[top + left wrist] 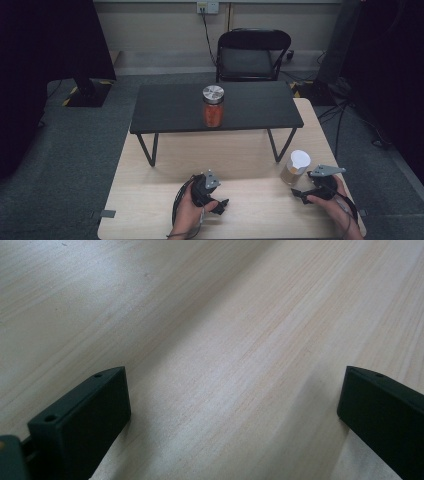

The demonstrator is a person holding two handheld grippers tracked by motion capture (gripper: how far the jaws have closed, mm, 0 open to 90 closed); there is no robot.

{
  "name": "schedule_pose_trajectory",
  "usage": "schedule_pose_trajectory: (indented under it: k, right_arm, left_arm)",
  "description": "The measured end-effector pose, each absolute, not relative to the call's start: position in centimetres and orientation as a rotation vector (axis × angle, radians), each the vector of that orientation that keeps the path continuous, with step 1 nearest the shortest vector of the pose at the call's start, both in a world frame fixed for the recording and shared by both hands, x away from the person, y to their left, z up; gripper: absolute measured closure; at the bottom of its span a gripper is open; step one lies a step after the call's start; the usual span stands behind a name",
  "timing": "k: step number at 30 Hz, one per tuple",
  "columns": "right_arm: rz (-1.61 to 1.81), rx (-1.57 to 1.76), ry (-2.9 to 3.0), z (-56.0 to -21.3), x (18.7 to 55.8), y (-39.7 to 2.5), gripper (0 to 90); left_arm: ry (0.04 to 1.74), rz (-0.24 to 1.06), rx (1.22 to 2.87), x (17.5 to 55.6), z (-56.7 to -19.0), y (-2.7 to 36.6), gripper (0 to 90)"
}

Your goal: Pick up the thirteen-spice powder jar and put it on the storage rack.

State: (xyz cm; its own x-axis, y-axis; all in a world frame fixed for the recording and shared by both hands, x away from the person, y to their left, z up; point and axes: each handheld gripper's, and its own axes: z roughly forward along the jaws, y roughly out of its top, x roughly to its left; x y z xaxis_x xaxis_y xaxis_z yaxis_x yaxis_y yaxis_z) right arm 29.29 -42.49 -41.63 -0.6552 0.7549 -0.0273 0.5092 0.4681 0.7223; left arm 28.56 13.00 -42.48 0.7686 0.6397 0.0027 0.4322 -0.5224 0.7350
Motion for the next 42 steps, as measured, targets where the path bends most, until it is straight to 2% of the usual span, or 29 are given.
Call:
schedule_pose_trajectory:
  k: [18,35,42]
  right_arm:
    - [1.011,1.057,2.391,-41.4,29.3,-42.8,1.4]
    - [1.073,1.041,2.336,-39.1,29.5,-42.3,1.2]
    - [1.125,1.026,2.307,-38.7,29.9,-42.3,5.6]
  left_arm:
    - [0.789,0.349,2.206,28.6,-42.5,13.1,0.0]
    - [0.789,0.349,2.206,28.6,-42.5,13.1,0.0]
    - [0.789,0.349,2.206,28.6,-42.5,13.1,0.0]
